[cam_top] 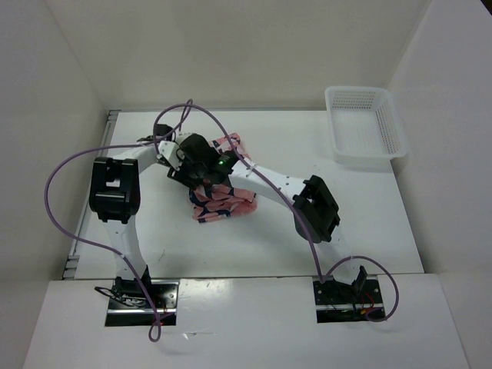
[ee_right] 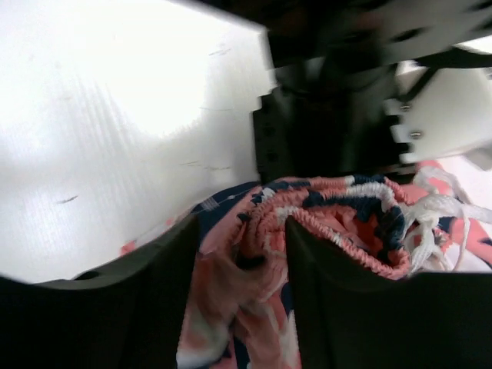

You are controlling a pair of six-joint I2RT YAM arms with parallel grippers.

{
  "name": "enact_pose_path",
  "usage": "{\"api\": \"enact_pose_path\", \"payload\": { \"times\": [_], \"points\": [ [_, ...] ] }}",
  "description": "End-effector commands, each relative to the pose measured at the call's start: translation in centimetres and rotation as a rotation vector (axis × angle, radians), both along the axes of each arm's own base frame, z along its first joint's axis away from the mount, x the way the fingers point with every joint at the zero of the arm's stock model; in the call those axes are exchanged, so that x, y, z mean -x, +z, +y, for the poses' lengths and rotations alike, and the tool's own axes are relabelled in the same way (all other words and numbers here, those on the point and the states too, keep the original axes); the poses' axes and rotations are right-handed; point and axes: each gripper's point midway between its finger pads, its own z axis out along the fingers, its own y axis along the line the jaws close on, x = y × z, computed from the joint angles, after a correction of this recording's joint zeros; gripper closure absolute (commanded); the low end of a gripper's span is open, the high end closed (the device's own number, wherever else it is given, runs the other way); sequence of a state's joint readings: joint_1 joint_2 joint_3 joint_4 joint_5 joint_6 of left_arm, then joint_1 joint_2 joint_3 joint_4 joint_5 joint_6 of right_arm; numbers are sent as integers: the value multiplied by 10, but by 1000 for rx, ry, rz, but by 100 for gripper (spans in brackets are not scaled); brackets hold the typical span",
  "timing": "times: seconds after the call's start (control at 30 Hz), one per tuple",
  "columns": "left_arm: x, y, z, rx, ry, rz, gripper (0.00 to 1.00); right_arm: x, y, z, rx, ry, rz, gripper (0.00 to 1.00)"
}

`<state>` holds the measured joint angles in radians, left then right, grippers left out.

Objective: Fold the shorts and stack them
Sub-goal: Fold the shorts

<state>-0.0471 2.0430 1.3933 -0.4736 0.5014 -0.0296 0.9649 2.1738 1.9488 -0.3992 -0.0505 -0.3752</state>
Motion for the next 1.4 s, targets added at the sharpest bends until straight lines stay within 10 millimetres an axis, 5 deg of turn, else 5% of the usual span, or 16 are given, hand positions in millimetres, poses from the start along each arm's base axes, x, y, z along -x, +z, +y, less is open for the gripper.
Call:
{"api": "enact_pose_path", "payload": {
  "times": [0.0, 0.13, 0.3, 0.5, 0.53, 0.57, 0.63, 0.67, 0.8, 0.97, 1.07, 1.13, 1.33, 1.37],
  "points": [
    [-14, 9, 23, -104, 30, -47, 58, 22, 33, 8, -46, 109, 2, 44],
    [-29, 34, 45, -184, 87, -101, 47, 31, 67, 10, -123, 122, 16, 30],
    [-45, 75, 71, -241, 158, -188, 33, 37, 113, 19, -235, 132, 29, 29],
    [-49, 131, 76, -258, 187, -306, 23, 34, 129, -39, -160, 66, -57, 29],
    [-45, 139, 71, -233, 172, -302, 23, 32, 126, -51, -136, 53, -69, 29],
    [-46, 153, 59, -168, 137, -323, 23, 35, 93, -68, -62, 43, -40, 29],
    [-39, 158, 36, -105, 77, -311, 18, 31, 88, -94, -28, 20, -98, 29],
    [-38, 153, 27, -86, 54, -299, 17, 31, 54, -114, 38, 2, -68, 29],
    [-27, 111, -5, -40, -29, -174, 11, 28, 7, -142, 154, 14, -97, 29],
    [-34, 64, 11, -136, 12, -117, 11, 28, -33, -143, 185, 4, -67, 30],
    [-34, 43, 18, -178, 25, -74, 22, 18, -61, -158, 223, -39, -28, 35],
    [-33, 40, 16, -166, 19, -65, 41, 16, -73, -166, 246, -58, -18, 43],
    [-20, 40, 3, -89, -17, -12, 62, 18, -107, -184, 312, -97, -14, 71],
    [-20, 37, 3, -89, -18, -3, 73, 18, -114, -186, 318, -112, -12, 74]
  ]
}}
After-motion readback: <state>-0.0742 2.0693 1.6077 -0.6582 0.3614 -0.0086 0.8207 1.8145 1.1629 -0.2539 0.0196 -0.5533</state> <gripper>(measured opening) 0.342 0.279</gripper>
